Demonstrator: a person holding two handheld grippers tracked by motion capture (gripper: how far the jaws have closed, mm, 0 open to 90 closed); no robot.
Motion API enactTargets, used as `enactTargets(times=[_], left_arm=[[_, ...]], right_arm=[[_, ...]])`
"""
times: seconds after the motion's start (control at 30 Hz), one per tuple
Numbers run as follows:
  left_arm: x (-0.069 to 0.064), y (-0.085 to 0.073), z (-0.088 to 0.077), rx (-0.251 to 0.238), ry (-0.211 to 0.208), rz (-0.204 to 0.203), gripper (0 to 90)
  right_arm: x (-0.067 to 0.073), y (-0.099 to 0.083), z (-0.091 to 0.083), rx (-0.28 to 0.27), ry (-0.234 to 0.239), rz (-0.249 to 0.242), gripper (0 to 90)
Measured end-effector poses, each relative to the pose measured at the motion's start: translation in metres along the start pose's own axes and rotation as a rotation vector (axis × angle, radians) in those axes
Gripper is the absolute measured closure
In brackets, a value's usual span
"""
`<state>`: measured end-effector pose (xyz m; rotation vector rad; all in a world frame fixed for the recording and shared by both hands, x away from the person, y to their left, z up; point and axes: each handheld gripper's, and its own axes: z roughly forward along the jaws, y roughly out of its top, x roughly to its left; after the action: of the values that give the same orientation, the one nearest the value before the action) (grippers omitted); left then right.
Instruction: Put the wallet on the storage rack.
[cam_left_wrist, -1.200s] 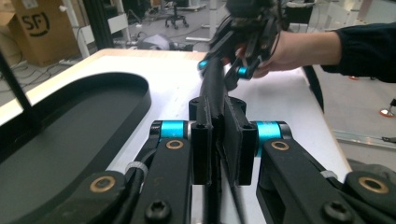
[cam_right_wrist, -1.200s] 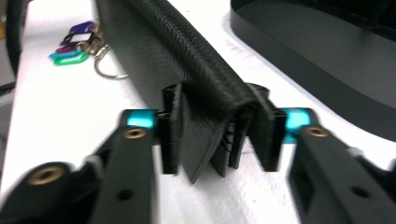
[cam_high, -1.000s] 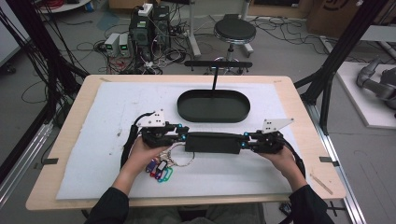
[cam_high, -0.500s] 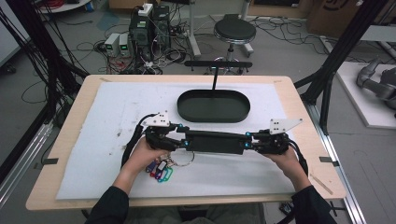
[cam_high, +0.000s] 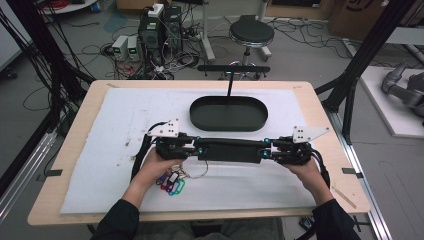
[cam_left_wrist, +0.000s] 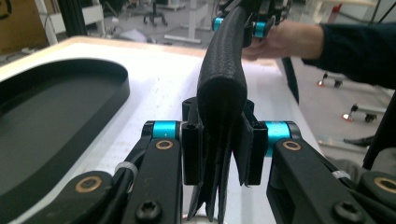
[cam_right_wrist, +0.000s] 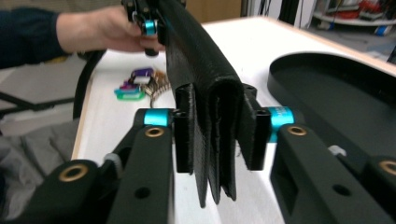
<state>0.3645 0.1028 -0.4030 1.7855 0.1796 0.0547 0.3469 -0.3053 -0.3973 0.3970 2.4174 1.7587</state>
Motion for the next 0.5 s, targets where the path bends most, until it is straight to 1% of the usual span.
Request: enactTargets(times=[0.03,0.07,0.1,0.17,0.23,0.3,0.4,0.47,0.5], left_arm=[[0.0,0.001,0.0,-0.01,-0.002,0.001,75.0],[-0.001,0.001,-0.001,-0.02,0.005,0.001,75.0],[-0.001,0.002,-0.001,-0.027,0.011,0.0,75.0],[-0.001,0.002,-0.002,-0.028,0.011,0.001,74.9],[-0.001,0.002,-0.002,-0.033,0.01,-0.004,75.0],[-0.001,0.002,-0.002,-0.046,0.005,-0.011,75.0],[-0.001,0.003,-0.002,-0.06,0.0,-0.009,75.0],[-0.001,0.003,-0.002,-0.074,-0.005,-0.018,75.0],[-0.001,0.003,-0.003,-0.075,-0.006,-0.015,75.0]], right_arm=[[0.0,0.001,0.0,-0.012,-0.005,0.004,64.7],[0.0,0.001,-0.001,-0.017,-0.008,0.016,62.7],[0.0,0.002,-0.001,-0.015,-0.005,0.025,61.8],[0.0,0.002,0.001,-0.013,-0.019,0.036,55.9],[0.0,0.002,0.002,-0.009,-0.02,0.039,54.6],[0.001,0.003,0.005,-0.001,-0.026,0.041,50.4],[0.003,0.005,0.01,0.018,-0.024,0.036,51.8],[0.004,0.006,0.011,0.019,-0.027,0.028,56.9],[0.004,0.006,0.009,0.012,-0.028,0.022,66.1]])
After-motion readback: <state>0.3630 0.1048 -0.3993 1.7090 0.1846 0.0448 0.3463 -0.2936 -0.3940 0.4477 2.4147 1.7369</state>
